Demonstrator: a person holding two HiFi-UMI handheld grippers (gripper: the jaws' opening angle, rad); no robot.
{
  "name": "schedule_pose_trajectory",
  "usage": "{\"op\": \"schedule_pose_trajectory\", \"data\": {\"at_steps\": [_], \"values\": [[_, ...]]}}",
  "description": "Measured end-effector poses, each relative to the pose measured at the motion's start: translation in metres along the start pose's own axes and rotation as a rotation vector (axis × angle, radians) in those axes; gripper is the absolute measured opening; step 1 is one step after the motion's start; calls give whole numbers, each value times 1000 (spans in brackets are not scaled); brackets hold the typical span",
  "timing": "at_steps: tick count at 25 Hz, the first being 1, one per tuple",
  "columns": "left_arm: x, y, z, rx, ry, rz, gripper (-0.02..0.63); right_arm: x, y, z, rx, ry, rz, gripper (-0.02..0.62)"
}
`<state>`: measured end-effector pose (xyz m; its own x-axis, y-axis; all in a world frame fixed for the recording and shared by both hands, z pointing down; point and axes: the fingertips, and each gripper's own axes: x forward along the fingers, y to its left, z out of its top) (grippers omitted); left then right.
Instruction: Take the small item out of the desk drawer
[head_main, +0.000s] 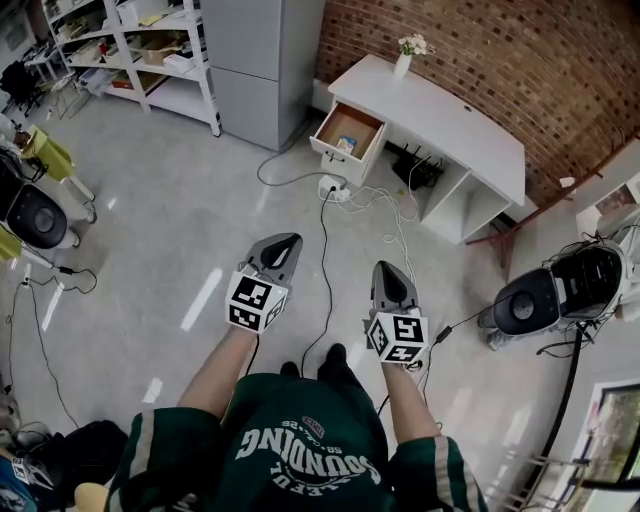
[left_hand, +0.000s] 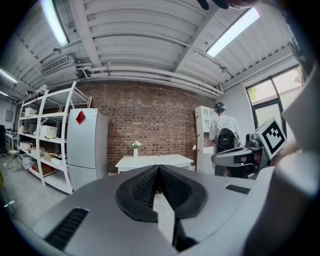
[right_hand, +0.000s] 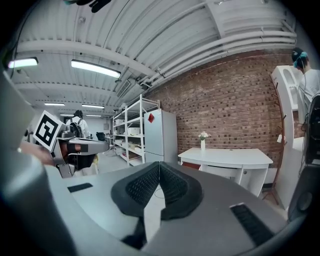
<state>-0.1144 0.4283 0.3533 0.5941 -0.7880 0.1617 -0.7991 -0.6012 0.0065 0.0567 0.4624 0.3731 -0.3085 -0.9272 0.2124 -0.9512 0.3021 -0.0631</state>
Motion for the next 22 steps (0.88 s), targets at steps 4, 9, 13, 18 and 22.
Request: {"op": "schedule_pose_trajectory", "data": {"at_steps": [4, 9, 13, 18, 22], "values": [[-1, -1, -1, 2, 0, -2, 15, -2, 3, -3, -1, 6, -1, 25], [-3, -5, -5, 5, 1, -9, 15, -7, 1, -9, -2, 12, -11, 25], [-5, -6, -5, 6, 5, -19, 15, -12, 3, -9, 9, 11, -27, 25], [1, -10, -10, 4, 16, -36, 15, -15, 1, -14, 21, 18, -36, 25], [12, -10, -7, 8, 23, -42, 17, -9, -6, -12, 29, 21, -34, 25]]}}
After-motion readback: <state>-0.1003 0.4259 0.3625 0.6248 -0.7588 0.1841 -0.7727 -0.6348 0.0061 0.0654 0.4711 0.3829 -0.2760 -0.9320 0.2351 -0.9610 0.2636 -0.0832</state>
